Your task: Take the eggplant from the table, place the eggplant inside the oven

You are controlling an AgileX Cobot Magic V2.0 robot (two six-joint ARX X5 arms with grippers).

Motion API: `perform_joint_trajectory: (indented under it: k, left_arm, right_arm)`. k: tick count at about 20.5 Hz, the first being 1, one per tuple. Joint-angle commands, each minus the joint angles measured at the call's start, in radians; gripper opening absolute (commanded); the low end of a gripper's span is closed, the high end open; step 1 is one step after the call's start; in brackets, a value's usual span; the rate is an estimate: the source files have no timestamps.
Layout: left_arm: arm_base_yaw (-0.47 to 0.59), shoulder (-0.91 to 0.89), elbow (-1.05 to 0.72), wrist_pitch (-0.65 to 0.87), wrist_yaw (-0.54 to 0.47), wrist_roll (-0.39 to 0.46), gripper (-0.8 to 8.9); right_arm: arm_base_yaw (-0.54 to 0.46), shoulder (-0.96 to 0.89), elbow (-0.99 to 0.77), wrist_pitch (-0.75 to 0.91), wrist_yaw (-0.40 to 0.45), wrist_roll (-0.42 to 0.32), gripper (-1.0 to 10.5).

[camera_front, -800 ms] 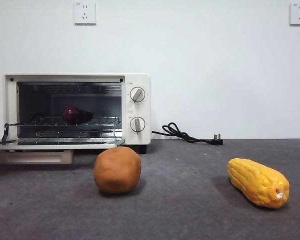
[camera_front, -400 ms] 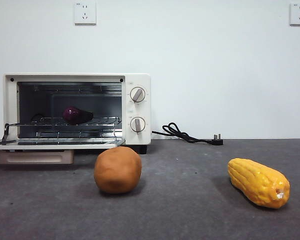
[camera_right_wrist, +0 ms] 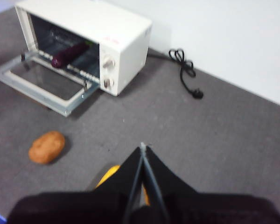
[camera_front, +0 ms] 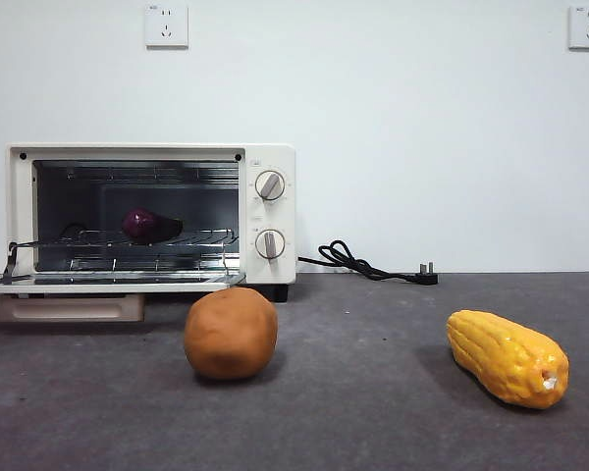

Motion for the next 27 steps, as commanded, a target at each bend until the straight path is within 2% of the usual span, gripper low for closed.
perform_joint_trajectory:
  k: [1, 8, 14, 17, 21, 24, 27]
  left_arm:
    - [0.031, 0.073, -0.008, 0.024, 0.034, 0.005, -0.06]
    - [0.048, 0.305, -0.009, 0.103, 0.205, 0.022, -0.06]
    - [0.041, 0.425, -0.009, 0.179, 0.231, 0.023, -0.06]
    - [0.039, 0.495, -0.009, 0.231, 0.346, 0.023, -0.06]
    - [0.037, 0.526, -0.008, 0.263, 0.418, 0.019, -0.06]
    - [0.053, 0.526, -0.007, 0.354, 0.652, -0.065, -0.06]
    - [0.045, 0.526, -0.006, 0.421, 0.757, -0.126, -0.06]
  right_arm:
    - [0.0, -0.039, -0.058, -0.027, 0.0, 0.03, -0.1]
    - [0.0, -0.081, -0.122, -0.027, -0.001, 0.097, -0.1]
    - [0.0, -0.081, -0.126, -0.027, -0.012, 0.138, -0.1]
    - [0.0, -0.081, -0.127, -0.027, -0.011, 0.149, -0.1]
    - [0.0, -0.081, -0.127, -0.027, -0.011, 0.156, -0.1]
    - [0.0, -0.081, -0.127, -0.027, 0.0, 0.156, -0.1]
    - [0.0, -0.081, -0.127, -0.027, 0.0, 0.156, -0.1]
